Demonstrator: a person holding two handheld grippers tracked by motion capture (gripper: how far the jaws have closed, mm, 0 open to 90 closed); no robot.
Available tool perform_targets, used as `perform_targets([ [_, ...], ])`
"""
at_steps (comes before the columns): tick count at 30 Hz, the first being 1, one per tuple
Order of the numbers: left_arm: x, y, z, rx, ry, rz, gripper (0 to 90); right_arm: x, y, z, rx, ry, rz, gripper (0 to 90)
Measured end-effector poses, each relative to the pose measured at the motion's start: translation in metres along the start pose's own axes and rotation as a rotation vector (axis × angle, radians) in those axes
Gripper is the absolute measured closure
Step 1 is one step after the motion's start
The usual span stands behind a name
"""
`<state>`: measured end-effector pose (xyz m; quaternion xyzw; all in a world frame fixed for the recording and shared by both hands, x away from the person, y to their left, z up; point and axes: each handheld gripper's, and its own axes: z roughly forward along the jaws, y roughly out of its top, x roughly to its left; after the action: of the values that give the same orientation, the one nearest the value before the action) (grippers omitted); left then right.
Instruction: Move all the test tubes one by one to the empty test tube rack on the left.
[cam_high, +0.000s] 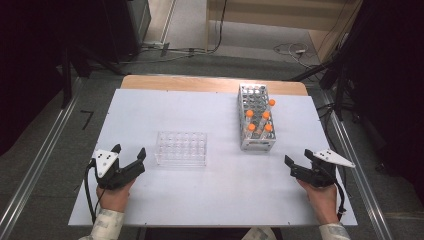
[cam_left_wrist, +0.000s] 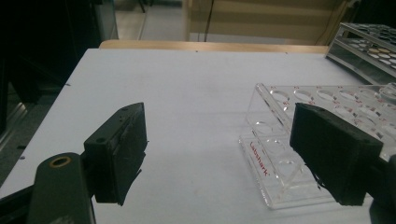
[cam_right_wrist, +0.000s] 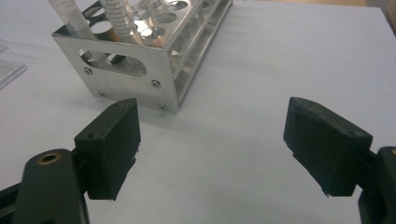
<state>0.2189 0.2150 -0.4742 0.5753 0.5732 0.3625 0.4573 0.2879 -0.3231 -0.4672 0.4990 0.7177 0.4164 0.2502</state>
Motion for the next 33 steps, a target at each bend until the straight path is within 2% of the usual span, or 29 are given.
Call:
perform_targets([
  [18,0.0,0.0,0.0,-0.001,0.0,0.0,19.9,0.014,0.016,0.014,-0.013,0.033,-0.039,19.5],
  [33,0.0,0.0,0.001,-0.002,-0.001,-0.004,20.0,0.02,0.028,0.023,-0.021,0.042,-0.055,20.9],
])
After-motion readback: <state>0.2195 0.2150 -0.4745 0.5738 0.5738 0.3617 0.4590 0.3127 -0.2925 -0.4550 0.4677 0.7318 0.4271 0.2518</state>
